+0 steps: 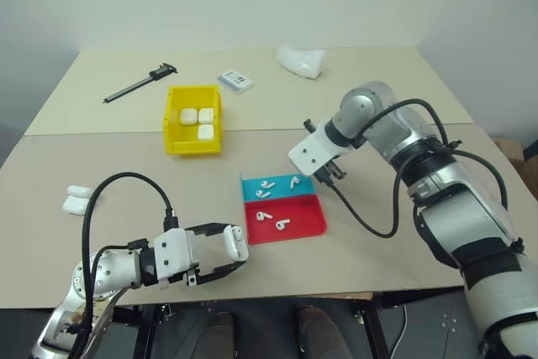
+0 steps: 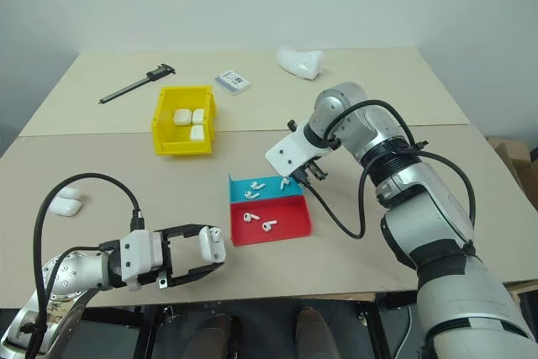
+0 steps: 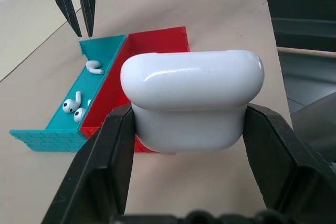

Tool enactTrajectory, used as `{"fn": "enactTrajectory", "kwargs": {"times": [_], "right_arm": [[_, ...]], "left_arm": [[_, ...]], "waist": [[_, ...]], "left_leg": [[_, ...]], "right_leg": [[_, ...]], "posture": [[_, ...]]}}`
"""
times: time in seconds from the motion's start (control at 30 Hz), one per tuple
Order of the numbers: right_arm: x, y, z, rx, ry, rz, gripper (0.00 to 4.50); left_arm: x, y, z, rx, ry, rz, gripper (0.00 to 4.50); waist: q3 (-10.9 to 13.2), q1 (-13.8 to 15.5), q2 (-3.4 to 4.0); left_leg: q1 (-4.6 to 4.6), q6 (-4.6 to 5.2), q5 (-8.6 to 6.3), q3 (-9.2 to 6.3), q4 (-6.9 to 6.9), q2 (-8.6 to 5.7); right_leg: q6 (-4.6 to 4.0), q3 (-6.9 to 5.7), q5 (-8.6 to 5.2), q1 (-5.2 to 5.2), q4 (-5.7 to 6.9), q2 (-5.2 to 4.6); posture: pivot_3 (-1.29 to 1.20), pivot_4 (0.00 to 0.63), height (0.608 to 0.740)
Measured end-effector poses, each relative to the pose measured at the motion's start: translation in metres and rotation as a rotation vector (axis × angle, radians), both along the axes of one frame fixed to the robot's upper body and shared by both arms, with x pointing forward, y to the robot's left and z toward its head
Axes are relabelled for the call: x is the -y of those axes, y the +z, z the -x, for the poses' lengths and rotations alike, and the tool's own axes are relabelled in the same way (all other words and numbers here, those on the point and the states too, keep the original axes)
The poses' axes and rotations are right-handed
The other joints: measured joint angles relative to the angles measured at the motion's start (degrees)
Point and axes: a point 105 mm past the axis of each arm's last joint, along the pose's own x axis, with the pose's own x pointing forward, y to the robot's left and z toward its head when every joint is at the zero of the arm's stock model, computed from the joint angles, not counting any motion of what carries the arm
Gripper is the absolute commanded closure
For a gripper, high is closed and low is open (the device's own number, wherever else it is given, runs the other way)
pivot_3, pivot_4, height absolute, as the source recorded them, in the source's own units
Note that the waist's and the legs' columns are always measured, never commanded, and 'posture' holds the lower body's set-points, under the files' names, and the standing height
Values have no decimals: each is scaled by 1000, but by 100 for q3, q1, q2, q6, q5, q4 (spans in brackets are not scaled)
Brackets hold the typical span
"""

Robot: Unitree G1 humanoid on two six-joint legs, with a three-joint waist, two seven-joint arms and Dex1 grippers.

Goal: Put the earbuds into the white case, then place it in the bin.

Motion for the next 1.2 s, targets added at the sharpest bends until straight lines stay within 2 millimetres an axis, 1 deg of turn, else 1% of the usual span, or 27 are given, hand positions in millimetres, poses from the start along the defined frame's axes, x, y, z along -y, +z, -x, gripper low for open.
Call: {"fn": "enactTrajectory", "kwargs": {"times": [0.13,0.27,0.37,0.5,0.63,0.73,0.87,1.0,1.1,1.2], "right_arm": [[2,-8,-2,10,-23,-1,3796],[0,-12,-5,20,-43,-4,3796],[-3,-21,-9,32,-55,13,3796],[-6,-31,-13,69,-39,32,3796],[-12,-38,-13,81,-4,34,3796],[-14,-38,-12,92,36,29,3796],[-16,-33,-14,153,111,39,3796],[-15,-34,-19,199,126,33,3796],[-21,-34,-21,212,128,10,3796],[-28,-36,-17,197,156,4,3796]], "left_arm": [[0,-2,0,-9,-1,-1,1730],[0,-3,0,-10,0,-5,1730],[0,-3,0,-10,2,-7,1730],[0,-3,0,-10,2,-7,1730],[-1,-4,0,-14,6,-8,1730],[-1,-5,1,-18,9,-10,1730],[-2,-6,0,-15,15,-19,1730],[-2,-7,0,-12,19,-23,1730],[-1,-7,0,-11,18,-24,1730],[-1,-7,0,-11,18,-25,1730]], "waist": [[1,13,1],[1,12,1],[1,10,1],[2,13,2],[2,12,2],[2,11,2],[2,10,3],[2,4,3],[2,-8,3],[2,-4,3]], "left_leg": [[-6,0,0,1,0,-2],[-5,0,0,0,0,-2],[-4,0,0,1,0,-2],[-6,0,0,1,0,-3],[-7,0,0,0,0,-3],[-7,0,0,0,0,-3],[-5,0,0,0,0,-3],[-6,0,0,1,0,-3],[-5,0,0,0,0,-1],[-6,0,0,-1,0,-1]], "right_leg": [[0,1,0,-3,-1,-2],[0,1,0,-3,-1,-2],[0,1,0,-3,-1,-2],[0,1,0,-5,-2,-2],[1,1,0,-5,-1,-3],[1,1,0,-4,-1,-2],[0,1,0,-4,-1,-2],[0,1,0,-5,0,-2],[0,2,0,-5,0,0],[0,2,0,-5,0,-1]], "posture": [[0,150,740],[0,150,740],[0,150,740],[0,150,740],[0,150,740],[0,150,740],[0,150,740],[0,150,740],[0,150,740],[0,150,740]]}}
